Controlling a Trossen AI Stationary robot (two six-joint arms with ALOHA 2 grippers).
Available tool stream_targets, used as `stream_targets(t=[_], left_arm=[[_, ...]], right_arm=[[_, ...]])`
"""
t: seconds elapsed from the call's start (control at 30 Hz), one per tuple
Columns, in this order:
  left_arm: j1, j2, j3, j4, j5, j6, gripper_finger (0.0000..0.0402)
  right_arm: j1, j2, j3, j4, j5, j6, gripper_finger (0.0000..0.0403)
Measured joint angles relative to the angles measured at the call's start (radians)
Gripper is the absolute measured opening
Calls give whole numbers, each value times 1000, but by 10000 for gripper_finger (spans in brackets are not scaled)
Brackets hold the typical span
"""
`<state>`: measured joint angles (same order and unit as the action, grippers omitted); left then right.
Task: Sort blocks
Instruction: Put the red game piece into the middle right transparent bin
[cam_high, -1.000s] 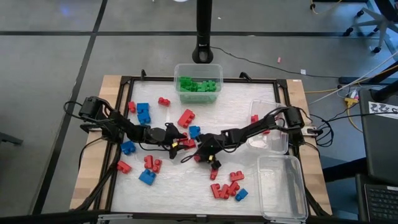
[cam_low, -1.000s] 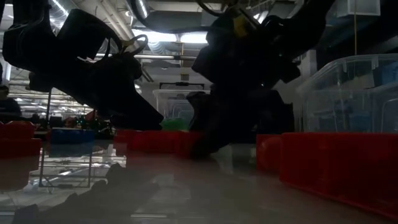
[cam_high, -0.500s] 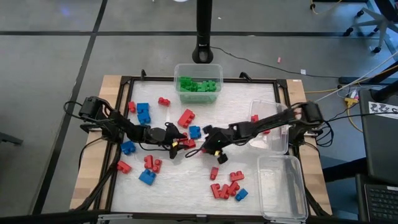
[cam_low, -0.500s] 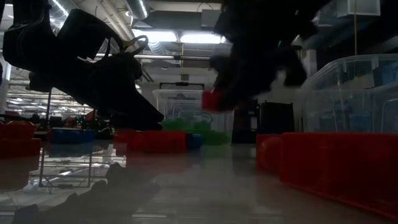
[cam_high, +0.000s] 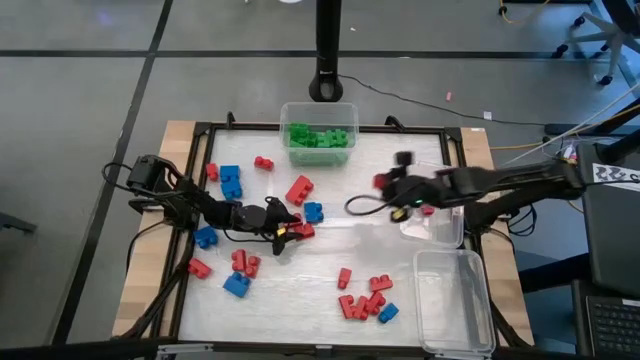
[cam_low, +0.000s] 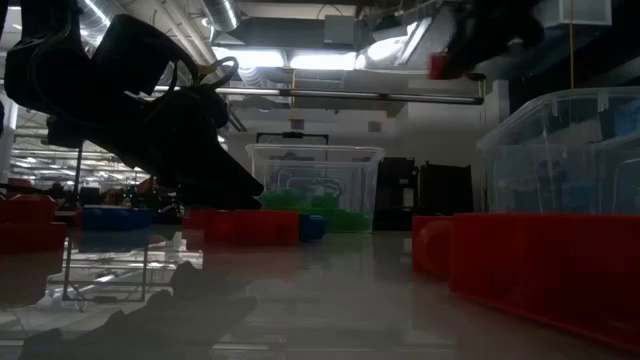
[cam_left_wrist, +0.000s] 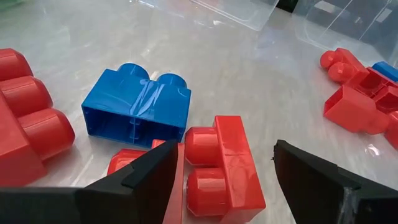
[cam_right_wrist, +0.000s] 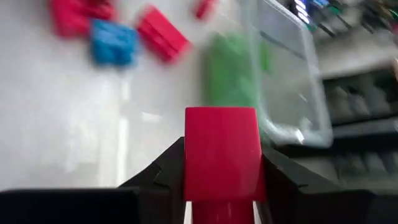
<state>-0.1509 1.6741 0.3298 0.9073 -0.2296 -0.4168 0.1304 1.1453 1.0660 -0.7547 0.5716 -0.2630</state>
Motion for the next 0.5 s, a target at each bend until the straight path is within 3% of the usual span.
stream_targets(t=[0.17,0.37,0.5], left_arm=[[0,0,0,0,0,2,251],[0,0,0,1,0,5,251],[0,0,0,1,0,5,251]], right_arm=[[0,-116,0,-263,142,198,136],[0,-162,-28,-480,179,419,137],[0,-162,-71,-513,179,487,145]])
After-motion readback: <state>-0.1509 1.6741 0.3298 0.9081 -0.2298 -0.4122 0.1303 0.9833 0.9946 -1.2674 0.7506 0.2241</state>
